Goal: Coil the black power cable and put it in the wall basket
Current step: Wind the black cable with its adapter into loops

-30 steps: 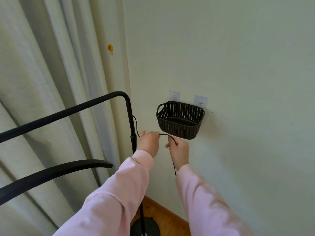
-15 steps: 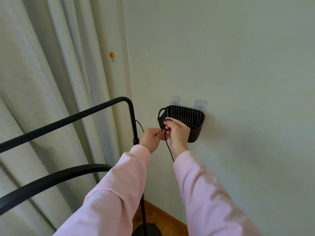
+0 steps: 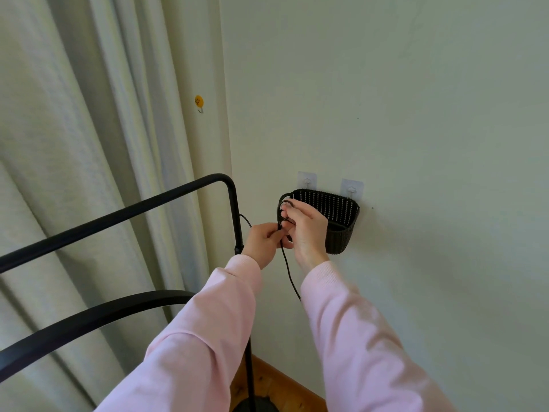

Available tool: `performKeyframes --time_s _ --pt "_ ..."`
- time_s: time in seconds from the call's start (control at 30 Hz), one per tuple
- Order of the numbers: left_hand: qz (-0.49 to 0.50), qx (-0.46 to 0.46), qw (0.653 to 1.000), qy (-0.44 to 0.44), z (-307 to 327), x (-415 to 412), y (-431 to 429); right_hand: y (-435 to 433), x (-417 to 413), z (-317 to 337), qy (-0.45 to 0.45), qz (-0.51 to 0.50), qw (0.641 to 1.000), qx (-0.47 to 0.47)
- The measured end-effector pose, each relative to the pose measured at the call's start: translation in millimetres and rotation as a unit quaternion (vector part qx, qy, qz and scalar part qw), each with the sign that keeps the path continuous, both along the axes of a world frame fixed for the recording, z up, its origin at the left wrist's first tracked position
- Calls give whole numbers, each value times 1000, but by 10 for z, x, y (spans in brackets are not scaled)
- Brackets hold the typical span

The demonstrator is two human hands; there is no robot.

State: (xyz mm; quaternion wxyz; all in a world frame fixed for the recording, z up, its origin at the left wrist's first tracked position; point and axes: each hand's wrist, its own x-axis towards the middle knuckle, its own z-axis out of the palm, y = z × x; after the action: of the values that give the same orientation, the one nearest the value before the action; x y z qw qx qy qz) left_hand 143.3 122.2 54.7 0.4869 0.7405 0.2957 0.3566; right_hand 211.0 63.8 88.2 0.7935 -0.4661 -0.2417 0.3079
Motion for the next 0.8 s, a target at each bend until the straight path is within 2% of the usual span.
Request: performKeyframes --time_s 0.1,0.2,0.33,0.4,0.57,0.7,0.8 --pt "6 -1 1000 -13 15 -14 -10 -3 40 -103 -35 -12 999 -27" --pt "21 -12 999 -37 46 -37 -2 -12 87 -287 -84 -28 990 -107" --pt "50 -10 997 -53 60 -34 39 -32 120 -551 -139 40 962 -231" --pt "54 -29 996 -70 68 -31 37 -33 134 -661 -157 87 941 -288" --pt "64 -73 988 -122 62 -45 65 16 235 -961 -216 155 857 -442" --pt "77 -93 983 -139 49 -63 77 -38 310 -1072 -205 146 848 -467" --pt "101 -79 982 -135 46 -67 102 -105 337 -1118 -220 161 826 -494"
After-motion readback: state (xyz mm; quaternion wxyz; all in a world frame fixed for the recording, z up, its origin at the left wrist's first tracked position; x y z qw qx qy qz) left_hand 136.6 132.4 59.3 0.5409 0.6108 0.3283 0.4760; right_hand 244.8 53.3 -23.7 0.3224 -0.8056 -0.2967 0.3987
